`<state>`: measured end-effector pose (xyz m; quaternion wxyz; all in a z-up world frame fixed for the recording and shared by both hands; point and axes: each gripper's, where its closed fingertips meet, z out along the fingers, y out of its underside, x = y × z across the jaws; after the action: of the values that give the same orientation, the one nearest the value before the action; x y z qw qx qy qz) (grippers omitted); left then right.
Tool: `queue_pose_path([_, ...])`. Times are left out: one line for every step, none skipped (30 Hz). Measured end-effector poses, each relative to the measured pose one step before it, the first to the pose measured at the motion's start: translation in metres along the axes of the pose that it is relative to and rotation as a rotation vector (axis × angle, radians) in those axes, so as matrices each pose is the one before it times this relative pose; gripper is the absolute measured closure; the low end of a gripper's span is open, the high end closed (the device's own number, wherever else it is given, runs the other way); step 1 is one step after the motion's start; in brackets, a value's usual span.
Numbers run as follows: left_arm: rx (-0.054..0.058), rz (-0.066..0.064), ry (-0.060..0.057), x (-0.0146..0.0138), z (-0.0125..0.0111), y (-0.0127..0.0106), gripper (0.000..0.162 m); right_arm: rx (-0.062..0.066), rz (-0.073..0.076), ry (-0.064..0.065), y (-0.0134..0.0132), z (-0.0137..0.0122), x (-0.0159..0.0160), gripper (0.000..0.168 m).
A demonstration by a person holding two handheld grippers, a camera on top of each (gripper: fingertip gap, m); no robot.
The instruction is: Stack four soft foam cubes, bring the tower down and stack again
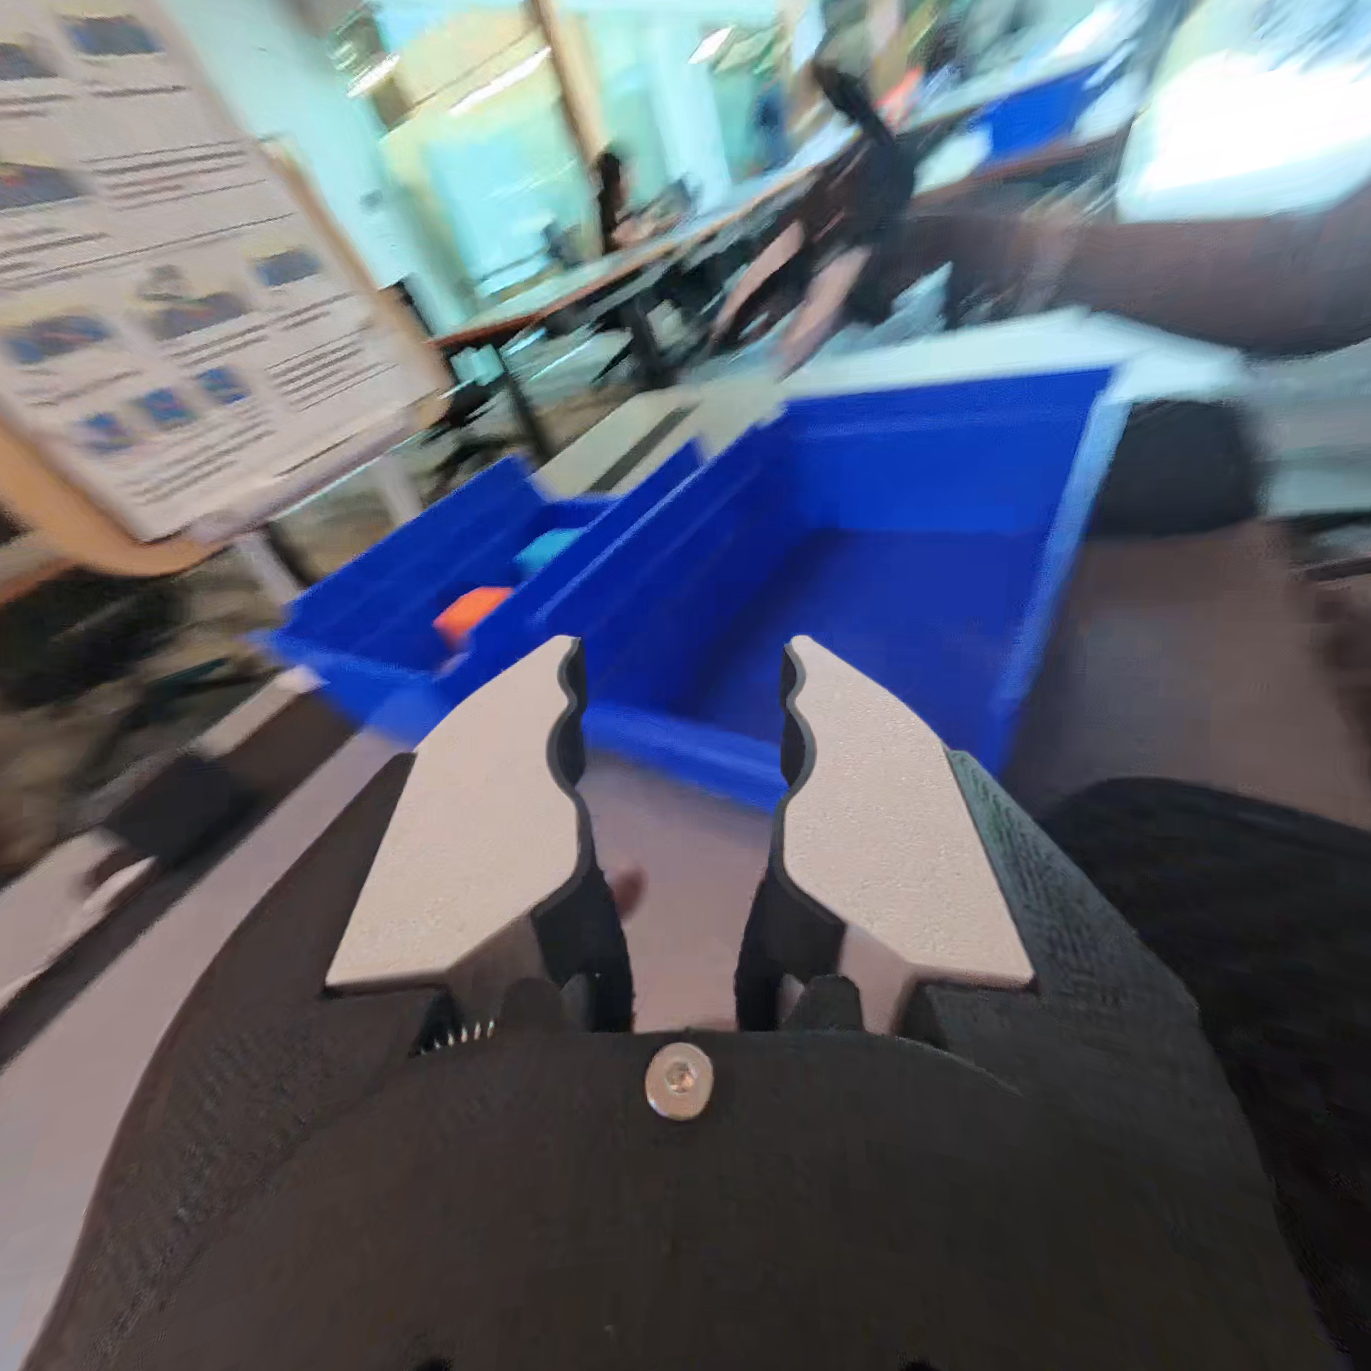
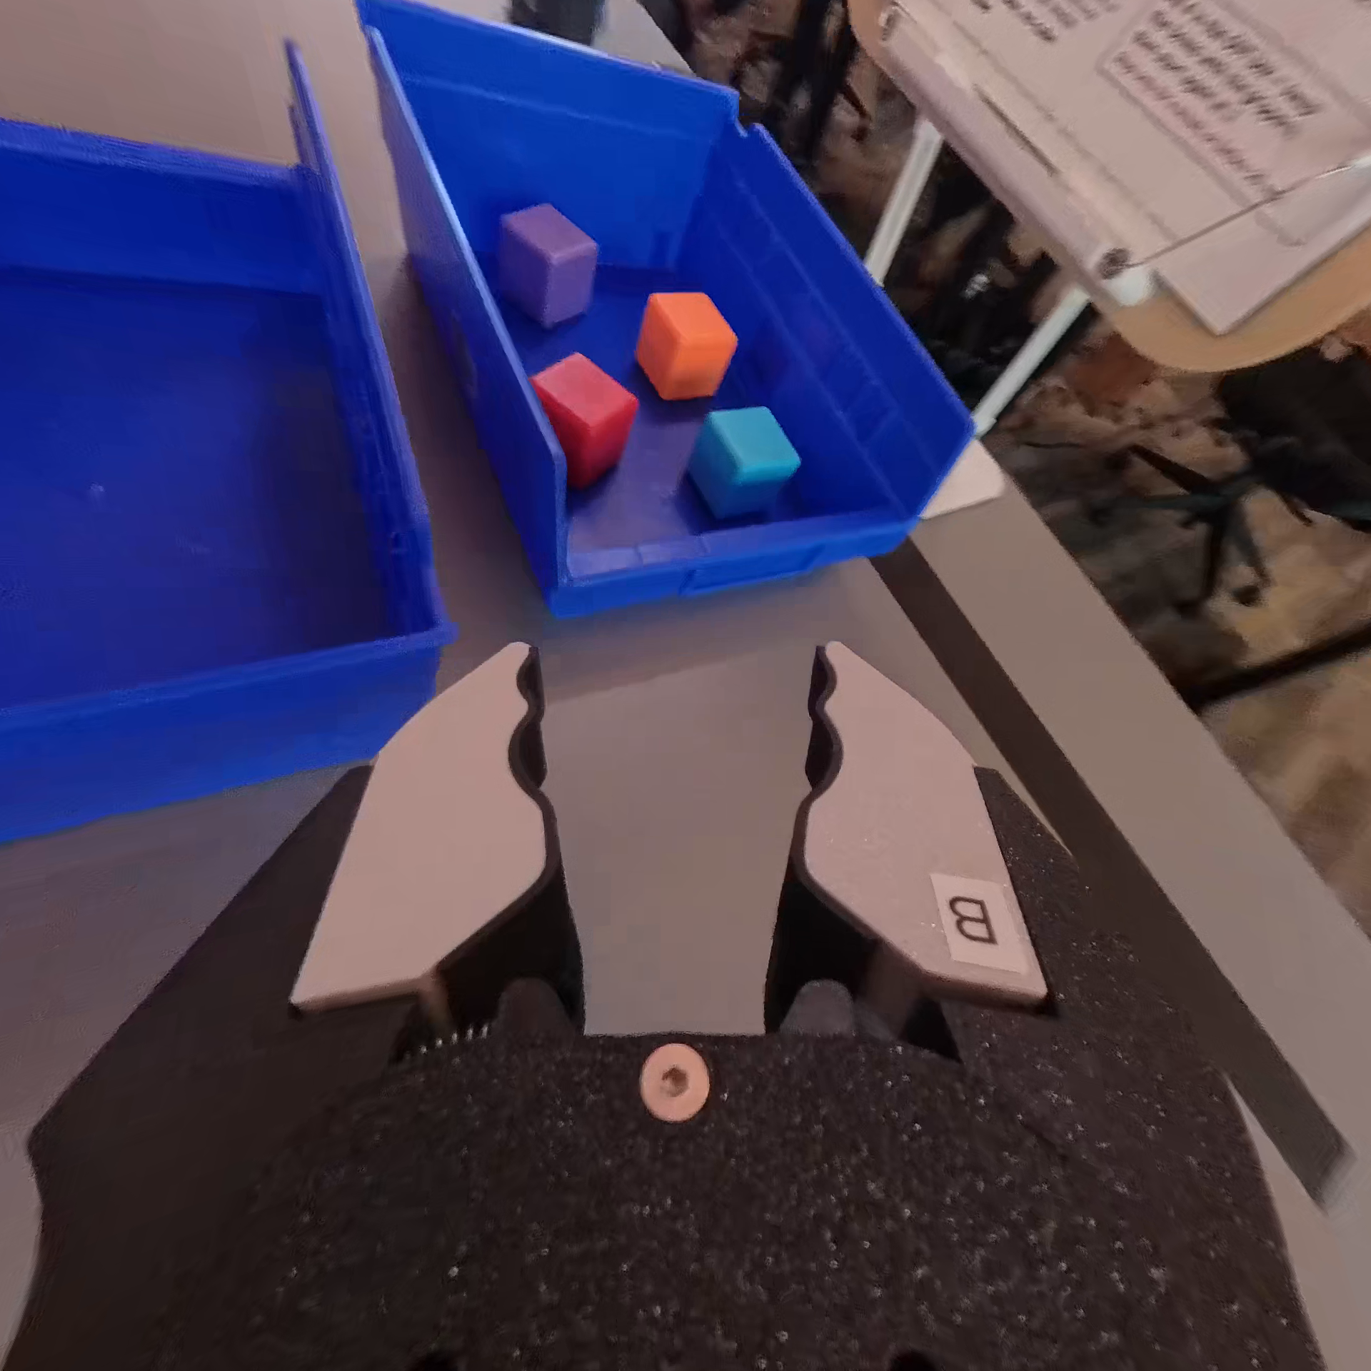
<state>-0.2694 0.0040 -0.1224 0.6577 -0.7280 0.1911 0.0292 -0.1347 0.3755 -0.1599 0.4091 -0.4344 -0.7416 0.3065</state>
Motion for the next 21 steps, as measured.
queue_pose_path([-0.085, 0.0517, -0.097, -0.0201, 0.00318, 0.00848, 0.115, -0.0247, -0.0155, 0.0279, -0.00441, -0.01015, -0.00548, 0.099])
queue_pose_path([-0.0853, 0.0515, -0.0796, -0.01745, 0.00633, 0.00869, 0.118, -0.0152, -0.0135, 0.0194, -0.00743, -0.00917, -0.00783, 0.101])
queue_pose_path([-0.0716, 0.0495, -0.0462, -0.01242, 0.00932, 0.00657, 0.119, -0.0043, -0.0094, 0.0071, -0.01056, -0.00817, -0.0109, 0.106])
queue_pose_path([-0.0502, 0.0463, -0.0168, -0.00789, 0.01166, 0.0035, 0.121, 0.0011, -0.0033, -0.0216, -0.01248, -0.00675, -0.01617, 0.114])
queue_pose_path([-0.031, 0.0369, 0.0149, -0.00347, 0.01323, 0.00077, 0.124, -0.005, -0.0013, -0.0624, -0.01207, -0.00492, -0.02288, 0.119])
queue_pose_path([-0.0209, 0.0216, 0.0288, -0.00212, 0.01433, -0.00086, 0.125, -0.0153, -0.0073, -0.0873, -0.0101, -0.00278, -0.02685, 0.119])
queue_pose_path([-0.0192, 0.0123, 0.0283, -0.00279, 0.01458, -0.0016, 0.126, -0.0233, -0.0214, -0.085, -0.00766, -0.0004, -0.02653, 0.119])
queue_pose_path([-0.0231, 0.0146, 0.0242, -0.00371, 0.0143, -0.00115, 0.129, -0.0337, -0.0375, -0.0712, -0.00446, 0.00145, -0.02364, 0.119])
queue_pose_path([-0.0327, 0.0262, 0.0179, -0.00435, 0.01379, 0.00065, 0.13, -0.0439, -0.041, -0.0534, -0.00155, 0.00243, -0.01915, 0.119])
queue_pose_path([-0.0389, 0.0334, 0.0176, -0.00332, 0.01282, 0.00162, 0.132, -0.0471, -0.0286, -0.0331, 0.00028, 0.0025, -0.01399, 0.12])
queue_pose_path([-0.0421, 0.0361, 0.0232, -0.00143, 0.01144, 0.00222, 0.133, -0.043, -0.0123, -0.0207, 0.00136, 0.00251, -0.01011, 0.123])
queue_pose_path([-0.0418, 0.0358, 0.0225, -0.00058, 0.00994, 0.00231, 0.135, -0.0343, -0.0011, -0.0204, 0.00157, 0.0027, -0.00848, 0.125])
queue_pose_path([-0.037, 0.0317, 0.0173, -0.00057, 0.0082, 0.00217, 0.135, -0.0267, 0.0042, -0.0239, 0.00186, 0.00269, -0.00811, 0.127])
queue_pose_path([-0.0297, 0.023, 0.0098, -0.001, 0.00645, 0.00165, 0.135, -0.0219, 0.0072, -0.0218, 0.00211, 0.00233, -0.00703, 0.127])
queue_pose_path([-0.0247, 0.0145, 0.0089, -0.00047, 0.00502, 0.00177, 0.135, -0.017, 0.011, -0.0156, 0.00215, 0.00193, -0.00542, 0.125])
queue_pose_path([-0.0207, 0.0086, 0.0132, 0.00081, 0.00366, 0.00173, 0.136, -0.0136, 0.0154, -0.0112, 0.00191, 0.00155, -0.00418, 0.127])
queue_pose_path([-0.0118, 0.0033, 0.0101, 0.00098, 0.00299, 0.00092, 0.138, -0.0121, 0.0174, -0.0099, 0.00177, 0.00128, -0.0035, 0.126])
queue_pose_path([-0.0111, 0.0042, 0.0061, 0.00063, 0.00275, 0.00128, 0.139, -0.0099, 0.0161, -0.0096, 0.00156, 0.00115, -0.00351, 0.127])
queue_pose_path([-0.0155, 0.009, 0.0022, 0.00046, 0.00271, 0.00203, 0.14, -0.0084, 0.0132, -0.0103, 0.00115, 0.00099, -0.00383, 0.126])
queue_pose_path([-0.0192, 0.0141, -0.0002, 0.00028, 0.00304, 0.00263, 0.14, -0.006, 0.0102, -0.0109, 0.00073, 0.00107, -0.00417, 0.128])
queue_pose_path([-0.0216, 0.0142, -0.0008, 0.00042, 0.00301, 0.00301, 0.14, -0.0028, 0.0093, -0.0068, -0.00007, 0.0013, -0.00375, 0.126])
